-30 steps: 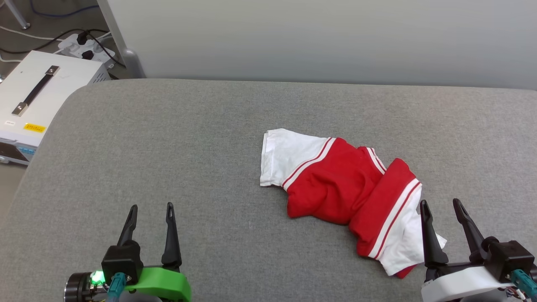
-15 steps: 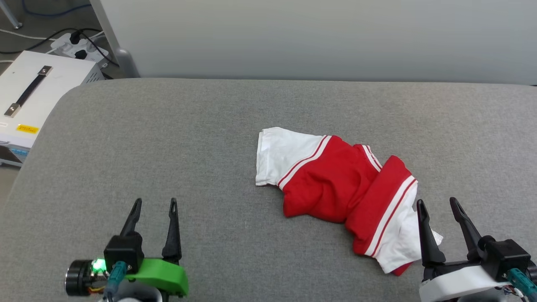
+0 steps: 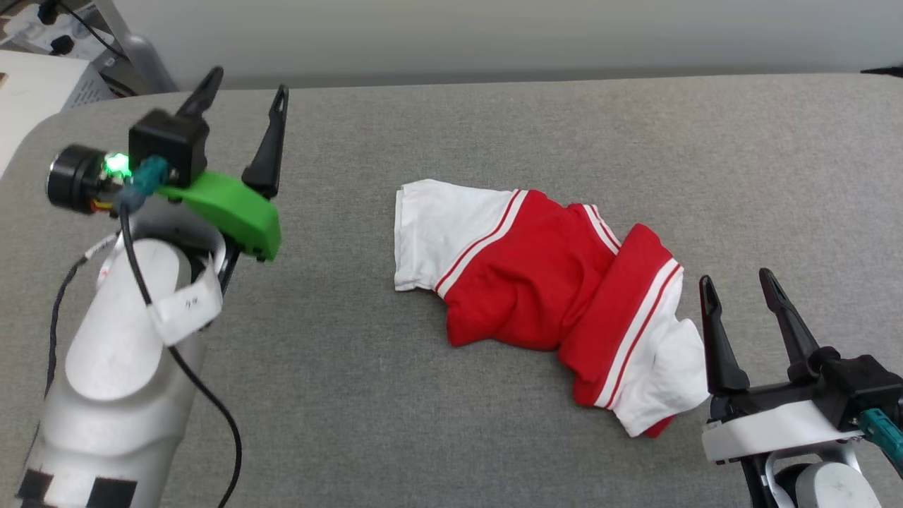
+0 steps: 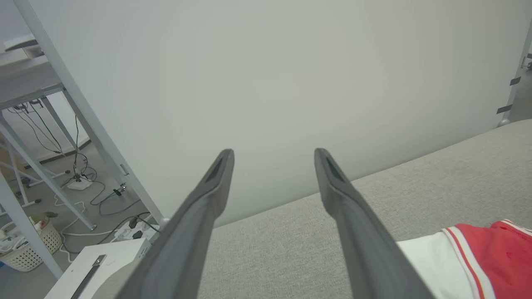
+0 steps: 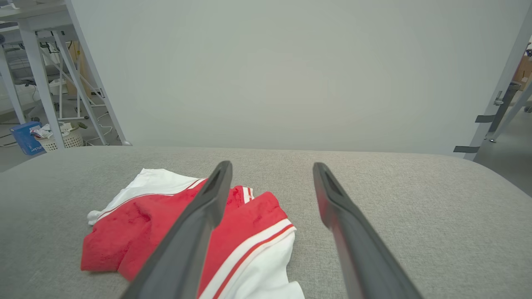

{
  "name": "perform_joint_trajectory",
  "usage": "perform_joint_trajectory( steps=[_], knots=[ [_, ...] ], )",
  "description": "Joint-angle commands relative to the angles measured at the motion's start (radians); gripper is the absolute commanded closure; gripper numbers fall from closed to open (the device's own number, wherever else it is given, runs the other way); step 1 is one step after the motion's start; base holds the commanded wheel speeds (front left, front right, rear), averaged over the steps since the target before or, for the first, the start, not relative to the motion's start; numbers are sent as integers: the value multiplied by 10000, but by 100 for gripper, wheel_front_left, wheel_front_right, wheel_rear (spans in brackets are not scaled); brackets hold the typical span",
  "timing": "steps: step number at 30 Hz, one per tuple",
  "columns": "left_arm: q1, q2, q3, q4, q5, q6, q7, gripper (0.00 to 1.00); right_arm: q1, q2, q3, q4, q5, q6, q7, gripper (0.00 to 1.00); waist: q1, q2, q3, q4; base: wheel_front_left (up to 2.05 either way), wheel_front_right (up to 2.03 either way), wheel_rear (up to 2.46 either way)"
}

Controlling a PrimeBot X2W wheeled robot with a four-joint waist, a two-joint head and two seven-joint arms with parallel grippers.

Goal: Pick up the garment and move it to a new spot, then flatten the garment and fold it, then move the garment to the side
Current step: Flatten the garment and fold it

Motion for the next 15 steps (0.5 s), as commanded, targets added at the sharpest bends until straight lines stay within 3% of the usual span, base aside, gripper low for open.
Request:
perform_joint_trajectory(
  steps=[1,2,8,15],
  knots=[
    [-564,111,-394,86,-349,-42,433,0,-249,-10,4,-74,-42,37,-49,0,1,-1,514,-400,0,0,0],
    [-1802,570,-1615,271,-1441,-48,1725,0,-453,-10,14,-153,-26,37,-49,0,1,-1,897,-588,0,0,0],
    [-3957,1406,-4037,844,-3772,-51,4743,0,-881,-10,110,-270,-20,37,-49,0,1,-1,1694,-933,0,0,0],
    [-5702,1878,-6455,1189,-5652,-52,7326,0,-1411,-10,209,-410,11,37,-49,0,1,-1,2613,-1379,0,0,0]
  ],
)
